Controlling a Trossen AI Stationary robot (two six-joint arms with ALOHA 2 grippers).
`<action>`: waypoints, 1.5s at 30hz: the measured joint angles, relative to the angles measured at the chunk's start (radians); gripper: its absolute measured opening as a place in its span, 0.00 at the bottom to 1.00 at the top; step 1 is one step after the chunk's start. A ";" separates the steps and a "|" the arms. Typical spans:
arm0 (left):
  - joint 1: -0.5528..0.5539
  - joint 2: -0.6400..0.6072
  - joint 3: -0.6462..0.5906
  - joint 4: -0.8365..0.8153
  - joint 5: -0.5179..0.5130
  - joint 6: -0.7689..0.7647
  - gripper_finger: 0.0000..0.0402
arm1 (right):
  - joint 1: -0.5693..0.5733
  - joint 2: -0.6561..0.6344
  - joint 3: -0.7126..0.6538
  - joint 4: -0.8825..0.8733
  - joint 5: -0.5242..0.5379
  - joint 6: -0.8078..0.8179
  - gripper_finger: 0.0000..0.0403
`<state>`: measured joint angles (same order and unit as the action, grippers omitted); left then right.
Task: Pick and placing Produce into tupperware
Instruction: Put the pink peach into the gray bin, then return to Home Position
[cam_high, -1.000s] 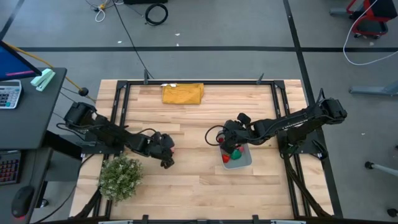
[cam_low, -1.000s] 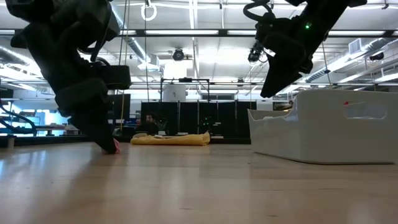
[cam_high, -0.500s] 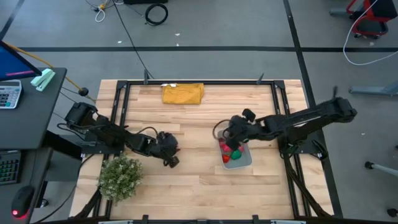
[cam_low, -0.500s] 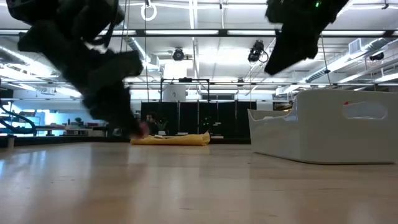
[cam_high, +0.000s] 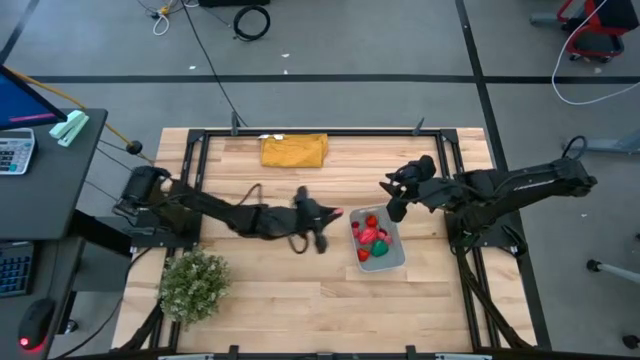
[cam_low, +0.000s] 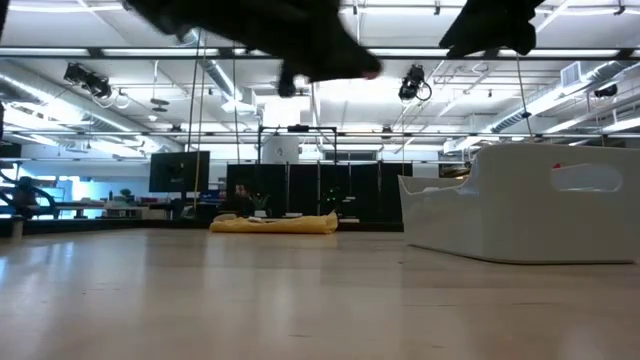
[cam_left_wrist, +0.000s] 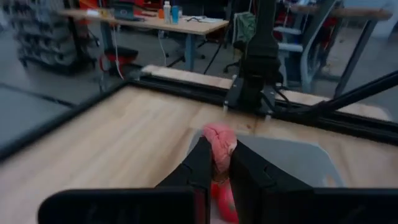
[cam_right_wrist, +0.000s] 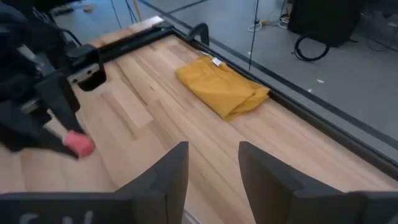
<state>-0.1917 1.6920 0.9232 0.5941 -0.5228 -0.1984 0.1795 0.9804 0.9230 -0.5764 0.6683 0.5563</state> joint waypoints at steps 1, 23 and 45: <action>0.005 0.038 0.057 -0.028 -0.001 0.030 0.10 | 0.000 0.003 0.000 -0.006 0.001 0.000 0.37; 0.088 0.523 0.587 -0.495 0.374 0.016 0.33 | 0.000 0.038 0.000 -0.074 -0.049 -0.059 0.36; 0.085 -0.198 0.715 -1.565 0.144 0.038 0.37 | 0.087 -0.123 0.016 -0.154 -0.074 -0.077 0.35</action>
<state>-0.1066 1.4940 1.6382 -0.9705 -0.3788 -0.1605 0.2664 0.8573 0.9394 -0.7308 0.5946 0.4792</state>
